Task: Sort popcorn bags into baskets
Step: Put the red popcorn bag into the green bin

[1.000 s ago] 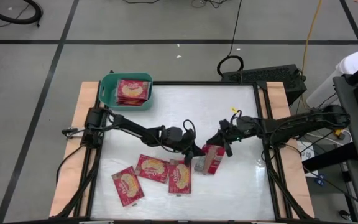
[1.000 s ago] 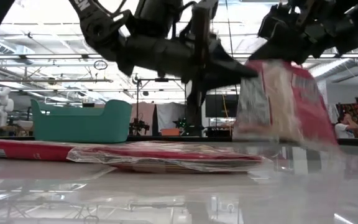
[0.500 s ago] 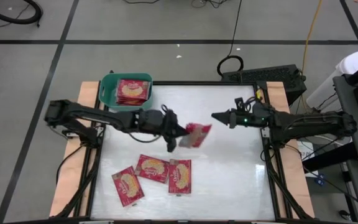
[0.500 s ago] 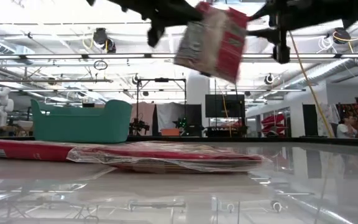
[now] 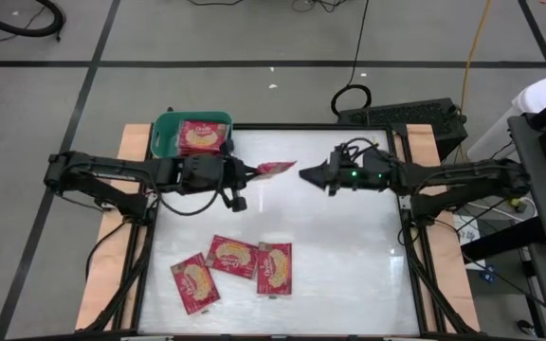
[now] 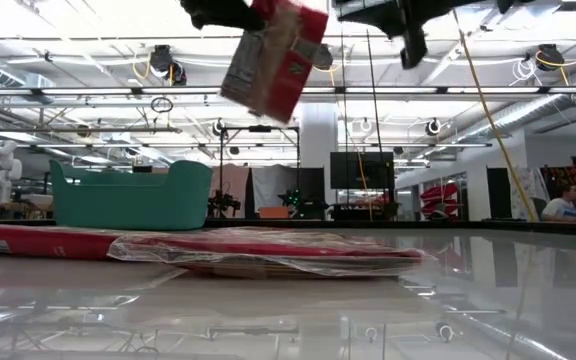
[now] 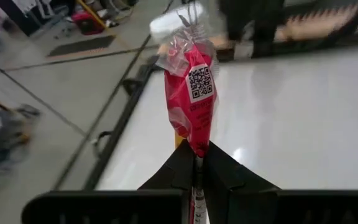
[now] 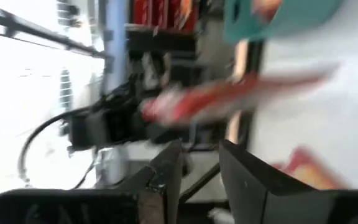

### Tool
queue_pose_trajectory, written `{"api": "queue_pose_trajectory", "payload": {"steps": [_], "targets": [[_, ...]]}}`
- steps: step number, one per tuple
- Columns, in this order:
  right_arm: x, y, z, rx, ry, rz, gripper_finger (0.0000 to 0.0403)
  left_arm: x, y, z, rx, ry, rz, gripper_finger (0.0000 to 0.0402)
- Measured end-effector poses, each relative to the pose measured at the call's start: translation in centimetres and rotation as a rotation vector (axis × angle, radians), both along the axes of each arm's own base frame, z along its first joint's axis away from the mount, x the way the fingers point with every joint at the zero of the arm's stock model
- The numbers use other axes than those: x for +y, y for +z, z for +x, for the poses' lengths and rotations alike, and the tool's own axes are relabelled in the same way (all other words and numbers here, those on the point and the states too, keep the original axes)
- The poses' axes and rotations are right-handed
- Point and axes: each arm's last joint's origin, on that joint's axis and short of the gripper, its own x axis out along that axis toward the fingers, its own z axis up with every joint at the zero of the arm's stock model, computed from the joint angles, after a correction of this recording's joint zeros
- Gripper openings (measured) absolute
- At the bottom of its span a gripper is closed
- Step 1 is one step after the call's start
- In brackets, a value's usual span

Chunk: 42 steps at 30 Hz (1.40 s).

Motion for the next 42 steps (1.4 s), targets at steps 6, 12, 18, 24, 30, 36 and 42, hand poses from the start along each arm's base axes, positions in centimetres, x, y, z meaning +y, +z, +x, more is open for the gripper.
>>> {"api": "queue_pose_trajectory", "payload": {"steps": [6, 12, 18, 24, 30, 36, 42], "targets": [[2.1, -0.9, 2.2, -0.066, 0.083, 0.13, 0.0158, -0.2, 0.3, -1.1, 0.087, 0.036, 0.181, 0.0013], [2.1, -2.0, 4.5, -0.184, -0.046, 0.209, 0.0229, -0.8, 0.3, -1.3, 0.15, 0.024, 0.338, 0.0018], [1.7, -4.3, 6.6, -0.217, -0.119, 0.266, 0.0277, -1.0, 0.3, -1.3, 0.181, -0.003, 0.406, 0.002], [1.6, -5.8, 7.8, -0.253, -0.14, 0.343, 0.0282, -1.0, 0.3, -1.3, 0.217, -0.022, 0.478, 0.002], [0.9, -5.7, 7.8, -0.268, -0.162, 0.343, 0.0282, -1.0, 0.3, -1.3, 0.231, -0.028, 0.499, 0.002], [0.8, -5.9, 7.8, -0.253, -0.164, 0.364, 0.0281, -1.0, 0.2, -1.3, 0.255, -0.049, 0.544, 0.0021], [0.8, -6.2, 7.9, -0.223, -0.17, 0.386, 0.0281, -1.0, -0.1, -1.2, 0.302, -0.078, 0.59, 0.0021]]}}
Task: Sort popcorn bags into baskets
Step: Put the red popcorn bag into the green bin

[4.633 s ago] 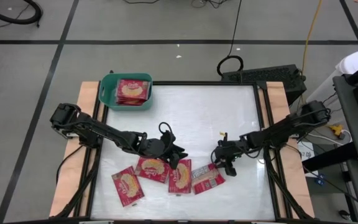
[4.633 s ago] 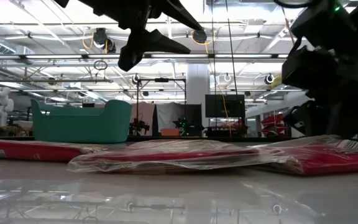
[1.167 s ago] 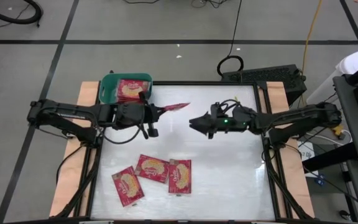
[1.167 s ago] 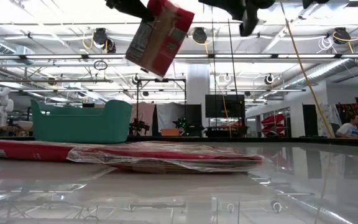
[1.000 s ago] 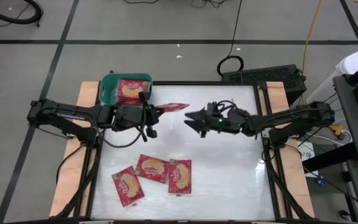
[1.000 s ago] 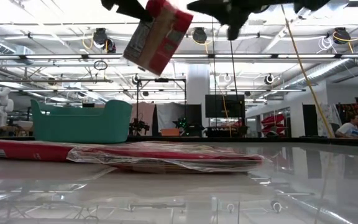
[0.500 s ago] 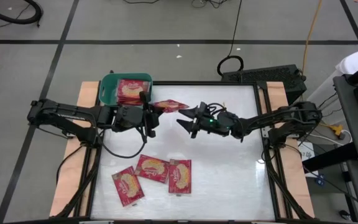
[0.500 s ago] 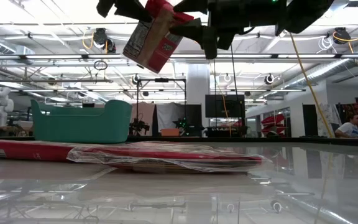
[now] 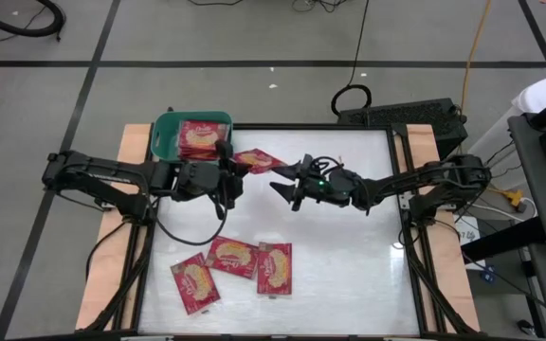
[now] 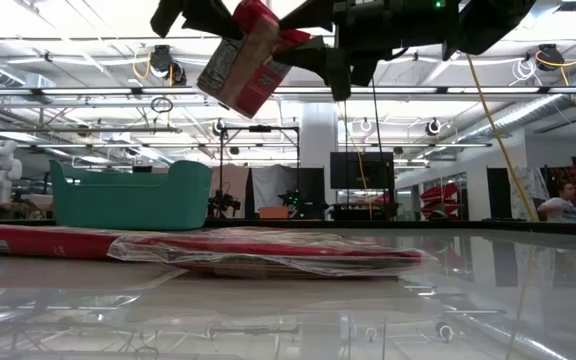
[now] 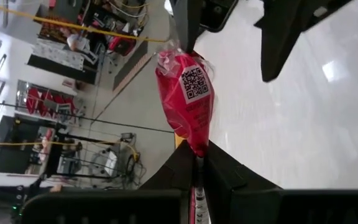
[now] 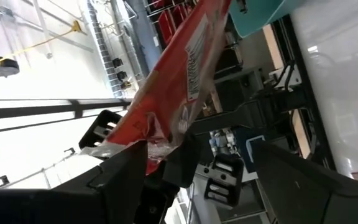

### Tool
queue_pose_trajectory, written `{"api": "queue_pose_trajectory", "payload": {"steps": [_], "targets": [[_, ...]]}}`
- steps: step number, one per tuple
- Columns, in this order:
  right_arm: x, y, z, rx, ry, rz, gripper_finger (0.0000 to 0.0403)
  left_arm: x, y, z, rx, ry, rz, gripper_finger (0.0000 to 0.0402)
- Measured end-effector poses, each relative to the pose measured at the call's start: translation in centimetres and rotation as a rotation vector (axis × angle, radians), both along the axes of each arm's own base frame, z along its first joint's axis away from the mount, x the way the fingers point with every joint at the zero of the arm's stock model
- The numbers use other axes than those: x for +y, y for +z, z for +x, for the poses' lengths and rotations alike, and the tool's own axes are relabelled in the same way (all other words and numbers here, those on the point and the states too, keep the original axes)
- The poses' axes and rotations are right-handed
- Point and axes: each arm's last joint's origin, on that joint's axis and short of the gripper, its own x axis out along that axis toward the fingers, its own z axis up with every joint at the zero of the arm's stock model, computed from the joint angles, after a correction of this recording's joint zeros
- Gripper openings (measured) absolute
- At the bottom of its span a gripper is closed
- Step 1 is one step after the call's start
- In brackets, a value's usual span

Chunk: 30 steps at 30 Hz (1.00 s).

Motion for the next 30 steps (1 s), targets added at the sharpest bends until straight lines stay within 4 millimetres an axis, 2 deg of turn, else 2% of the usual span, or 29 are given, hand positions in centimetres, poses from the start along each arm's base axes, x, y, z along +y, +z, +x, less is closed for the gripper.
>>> {"api": "queue_pose_trajectory", "payload": {"steps": [6, 11, 22, 25, 30], "targets": [[0.0, -0.4, 0.0, 0.028, -0.004, 0.023, 0.0281, 0.2, -0.9, 0.5, 0.065, 0.026, 0.039, 0.0021], [0.0, 0.3, 0.0, -0.039, -0.004, 0.026, 0.0281, 0.4, -2.1, 0.8, 0.152, 0.037, 0.055, 0.0021], [-1.1, -0.8, -0.1, 0.069, -0.063, 0.04, 0.028, -0.4, -2.3, 1.3, 0.184, -0.027, 0.12, 0.0019], [-1.6, -0.8, -0.1, 0.079, -0.077, 0.015, 0.0265, -0.5, -2.5, 1.5, 0.188, -0.029, 0.12, 0.0018], [-1.7, -0.8, -0.1, 0.09, -0.055, -0.022, 0.0203, -0.5, -2.6, 1.9, 0.175, -0.031, 0.127, 0.0016]]}}
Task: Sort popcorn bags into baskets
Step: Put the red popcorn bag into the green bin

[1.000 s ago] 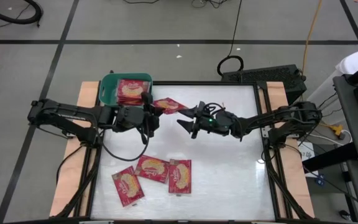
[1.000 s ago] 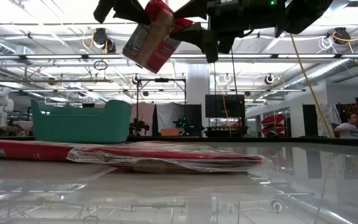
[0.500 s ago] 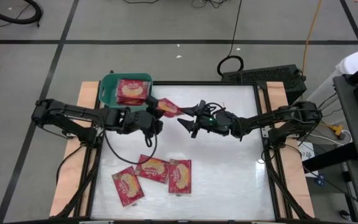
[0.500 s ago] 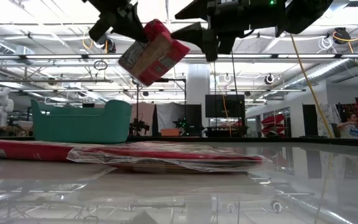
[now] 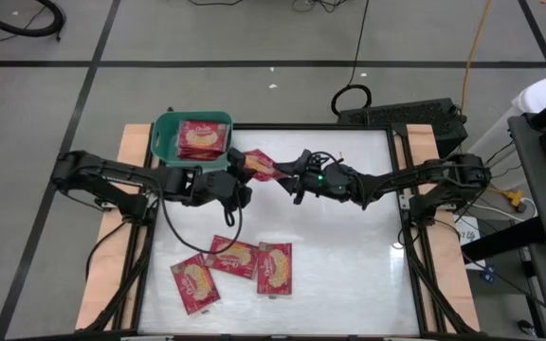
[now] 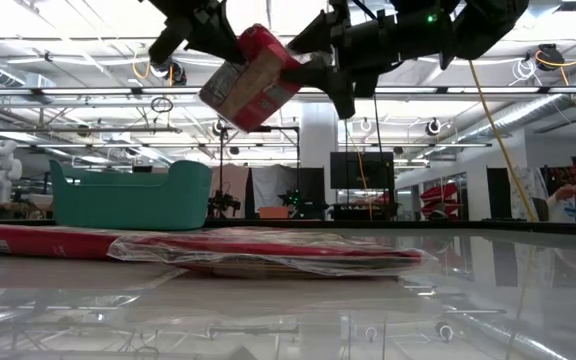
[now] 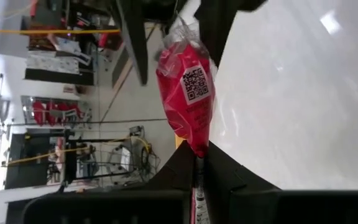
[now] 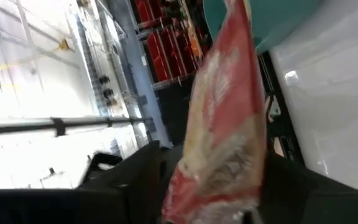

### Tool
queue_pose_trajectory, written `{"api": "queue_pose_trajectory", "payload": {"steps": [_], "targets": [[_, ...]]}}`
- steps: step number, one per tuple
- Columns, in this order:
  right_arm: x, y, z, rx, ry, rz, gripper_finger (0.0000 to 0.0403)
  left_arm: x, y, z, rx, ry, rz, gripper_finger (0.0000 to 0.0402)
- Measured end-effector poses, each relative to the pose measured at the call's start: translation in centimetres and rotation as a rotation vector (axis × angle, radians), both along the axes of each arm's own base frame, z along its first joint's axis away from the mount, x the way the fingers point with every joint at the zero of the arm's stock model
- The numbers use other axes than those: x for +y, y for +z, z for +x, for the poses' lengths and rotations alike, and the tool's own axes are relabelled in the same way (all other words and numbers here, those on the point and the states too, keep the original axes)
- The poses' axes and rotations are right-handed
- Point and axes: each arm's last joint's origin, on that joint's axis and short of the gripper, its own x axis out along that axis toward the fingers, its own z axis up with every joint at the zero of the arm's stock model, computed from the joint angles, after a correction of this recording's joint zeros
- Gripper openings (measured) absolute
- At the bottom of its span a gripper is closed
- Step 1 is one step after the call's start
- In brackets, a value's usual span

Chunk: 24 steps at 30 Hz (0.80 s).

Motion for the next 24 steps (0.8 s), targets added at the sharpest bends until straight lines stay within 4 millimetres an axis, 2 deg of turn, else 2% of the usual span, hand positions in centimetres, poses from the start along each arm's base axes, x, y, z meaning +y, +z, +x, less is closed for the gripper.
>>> {"api": "queue_pose_trajectory", "payload": {"steps": [9, 14, 16, 20, 24], "targets": [[0.0, -0.1, 0.0, 0.033, 0.002, -0.077, 0.0077, -0.4, 0.3, 0.9, -0.067, -0.045, -0.002, 0.0028], [-0.5, 0.0, 0.0, 0.041, -0.01, -0.127, 0.0015, -0.4, 0.4, 0.9, -0.142, -0.002, -0.099, 0.0077], [-0.9, 0.0, -0.1, 0.051, -0.022, -0.147, 0.0008, -0.3, 0.4, 0.9, -0.173, 0.034, -0.141, 0.011], [-2.3, 0.0, -0.2, 0.064, -0.063, -0.18, 0.002, -0.3, 0.5, 0.7, -0.262, 0.168, -0.208, 0.0182], [-3.7, 0.9, -0.5, 0.016, -0.114, -0.248, 0.0016, -0.3, 1.4, -0.7, -0.33, 0.251, -0.29, 0.0234]]}}
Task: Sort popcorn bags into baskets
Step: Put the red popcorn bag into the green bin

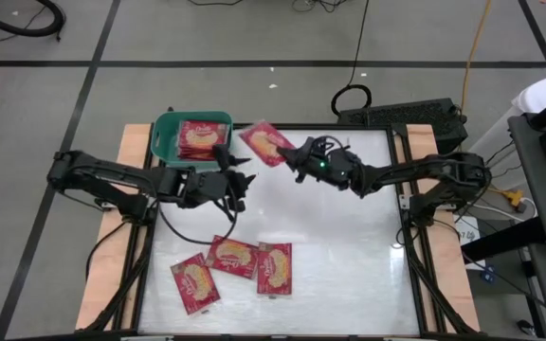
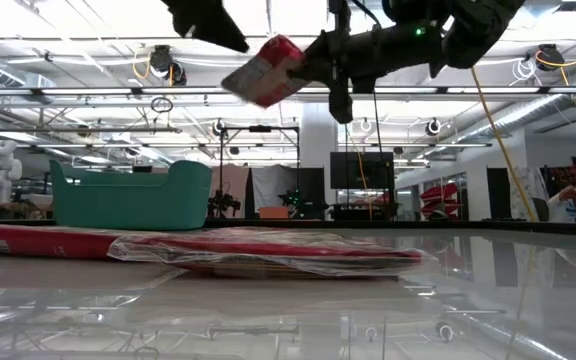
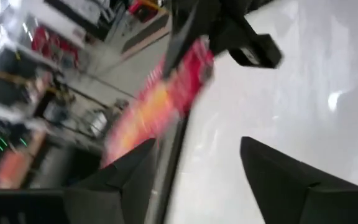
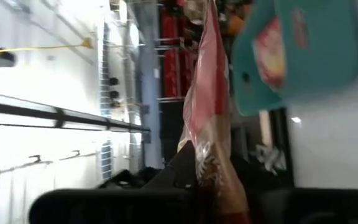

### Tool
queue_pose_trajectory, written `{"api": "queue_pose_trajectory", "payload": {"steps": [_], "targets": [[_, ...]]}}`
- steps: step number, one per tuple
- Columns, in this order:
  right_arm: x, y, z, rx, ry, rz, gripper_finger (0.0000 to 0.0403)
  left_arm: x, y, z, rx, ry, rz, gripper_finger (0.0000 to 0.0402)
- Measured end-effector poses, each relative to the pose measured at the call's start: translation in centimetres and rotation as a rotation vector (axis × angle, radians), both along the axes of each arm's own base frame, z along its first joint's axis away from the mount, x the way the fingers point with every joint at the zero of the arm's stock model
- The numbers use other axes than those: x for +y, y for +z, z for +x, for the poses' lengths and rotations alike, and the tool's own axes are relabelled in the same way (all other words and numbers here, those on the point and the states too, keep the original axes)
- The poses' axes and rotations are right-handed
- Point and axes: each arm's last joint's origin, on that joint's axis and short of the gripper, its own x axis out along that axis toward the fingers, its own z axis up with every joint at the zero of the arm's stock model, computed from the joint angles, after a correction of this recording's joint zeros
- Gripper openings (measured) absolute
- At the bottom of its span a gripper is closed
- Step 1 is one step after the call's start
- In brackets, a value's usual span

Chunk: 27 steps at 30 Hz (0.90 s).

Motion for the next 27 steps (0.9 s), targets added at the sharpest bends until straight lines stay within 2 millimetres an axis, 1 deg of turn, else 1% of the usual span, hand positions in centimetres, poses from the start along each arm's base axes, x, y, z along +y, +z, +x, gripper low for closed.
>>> {"api": "queue_pose_trajectory", "payload": {"steps": [3, 6, 8, 10, 12, 14, 17, 20, 21, 24, 27], "targets": [[-1.0, 1.1, -0.4, -0.025, 0.002, -0.076, 0.0009, 0.2, 0.9, -1.5, -0.092, 0.068, -0.125, 0.0243], [-1.8, 2.9, -0.9, -0.036, 0.038, -0.144, 0.0009, 0.5, 2.4, -3.5, -0.239, 0.126, -0.284, 0.0234], [-2.2, 3.9, -1.3, -0.01, 0.071, -0.18, 0.0009, 0.8, 3.7, -5.1, -0.363, 0.153, -0.434, 0.0222], [-2.4, 5.0, -1.6, 0.03, 0.109, -0.219, 0.0009, 1.4, 4.8, -6.7, -0.496, 0.18, -0.627, 0.0208], [-2.6, 5.8, -1.9, 0.105, 0.15, -0.252, 0.0009, 1.8, 5.4, -8.4, -0.584, 0.228, -0.769, 0.0192], [-2.9, 6.6, -1.9, 0.156, 0.197, -0.279, 0.0009, 2.2, 6.3, -10.3, -0.661, 0.252, -0.853, 0.0177], [-3.3, 7.8, -1.8, 0.194, 0.291, -0.309, 0.0009, 2.6, 7.3, -12.8, -0.762, 0.265, -0.903, 0.0158], [-3.6, 9.0, -1.3, 0.201, 0.387, -0.344, 0.0009, 3.4, 7.5, -15.3, -0.95, 0.433, -1.104, 0.0141], [-3.7, 9.2, -1.4, 0.216, 0.419, -0.348, 0.0009, 3.6, 7.4, -16.0, -0.986, 0.473, -1.158, 0.0136], [-3.8, 9.6, -1.5, 0.234, 0.465, -0.368, 0.0009, 4.0, 7.6, -17.4, -0.994, 0.457, -1.265, 0.0128], [-4.1, 9.6, -1.6, 0.217, 0.514, -0.369, 0.0009, 4.4, 7.7, -17.7, -0.987, 0.436, -1.35, 0.0134]]}}
